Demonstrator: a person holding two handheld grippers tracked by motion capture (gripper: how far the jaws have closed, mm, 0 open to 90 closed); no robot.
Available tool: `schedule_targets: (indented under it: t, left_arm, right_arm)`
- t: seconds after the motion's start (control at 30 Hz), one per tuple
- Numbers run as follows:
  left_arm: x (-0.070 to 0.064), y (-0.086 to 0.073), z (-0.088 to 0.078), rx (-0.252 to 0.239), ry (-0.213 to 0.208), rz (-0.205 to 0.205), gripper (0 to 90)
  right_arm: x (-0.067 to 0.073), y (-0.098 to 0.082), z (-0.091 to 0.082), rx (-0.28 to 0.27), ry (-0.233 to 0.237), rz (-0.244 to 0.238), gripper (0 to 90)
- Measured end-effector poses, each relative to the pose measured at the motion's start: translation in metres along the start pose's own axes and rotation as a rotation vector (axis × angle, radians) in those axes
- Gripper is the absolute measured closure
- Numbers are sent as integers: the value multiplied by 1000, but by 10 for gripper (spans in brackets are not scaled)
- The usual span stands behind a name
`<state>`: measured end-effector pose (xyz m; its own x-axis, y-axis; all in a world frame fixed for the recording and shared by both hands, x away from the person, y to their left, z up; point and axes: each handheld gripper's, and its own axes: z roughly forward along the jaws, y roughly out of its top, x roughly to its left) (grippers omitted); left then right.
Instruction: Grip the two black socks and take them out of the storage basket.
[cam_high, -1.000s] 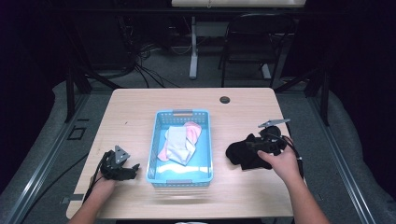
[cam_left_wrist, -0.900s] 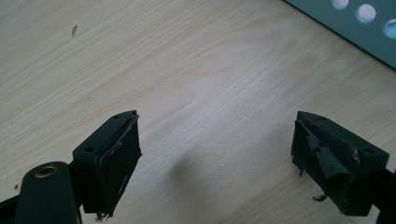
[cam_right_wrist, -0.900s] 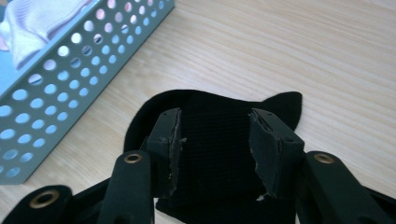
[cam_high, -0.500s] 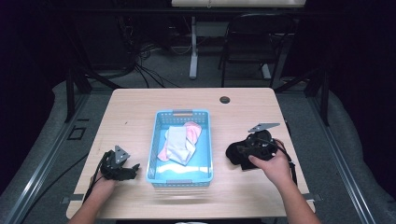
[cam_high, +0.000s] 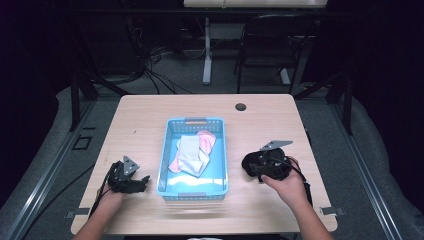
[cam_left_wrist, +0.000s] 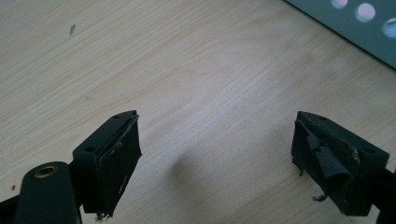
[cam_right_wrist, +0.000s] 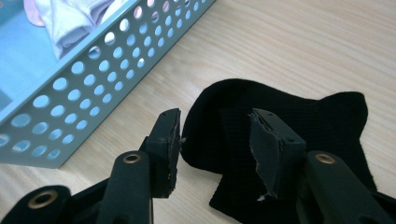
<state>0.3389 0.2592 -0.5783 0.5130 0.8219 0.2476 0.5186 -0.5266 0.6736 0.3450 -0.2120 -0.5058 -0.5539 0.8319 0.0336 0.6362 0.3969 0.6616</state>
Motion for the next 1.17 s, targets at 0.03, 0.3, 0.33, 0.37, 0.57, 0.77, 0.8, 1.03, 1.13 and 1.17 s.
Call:
schedule_targets:
  t: [0.03,0.3,0.33,0.37,0.57,0.77,0.8,1.03,1.13,1.17]
  left_arm:
    - [0,0,0,1,0,1,156]
    - [0,0,0,3,1,3,156]
    - [0,0,0,3,0,4,156]
    - [0,0,0,2,0,3,156]
    - [-1,0,1,0,1,2,156]
    - [0,0,0,1,-1,5,156]
    - [0,0,0,-1,-1,4,156]
    - [0,1,0,-5,-2,4,156]
    - [0,1,0,-10,0,0,156]
    - [0,1,0,-11,-1,-2,156]
  right_arm:
    - [0,-2,0,0,4,1,531]
    - [3,-14,5,-16,21,10,526]
    - [4,-16,8,-19,22,7,523]
    - [4,-17,9,-17,23,9,521]
    - [6,-26,17,-25,37,14,510]
    - [10,-30,23,-24,44,12,509]
    - [11,-31,24,-23,51,10,509]
    - [12,-33,27,-41,28,7,500]
    - [4,-33,24,-84,-6,33,486]
    - [4,-33,24,-84,-6,33,486]
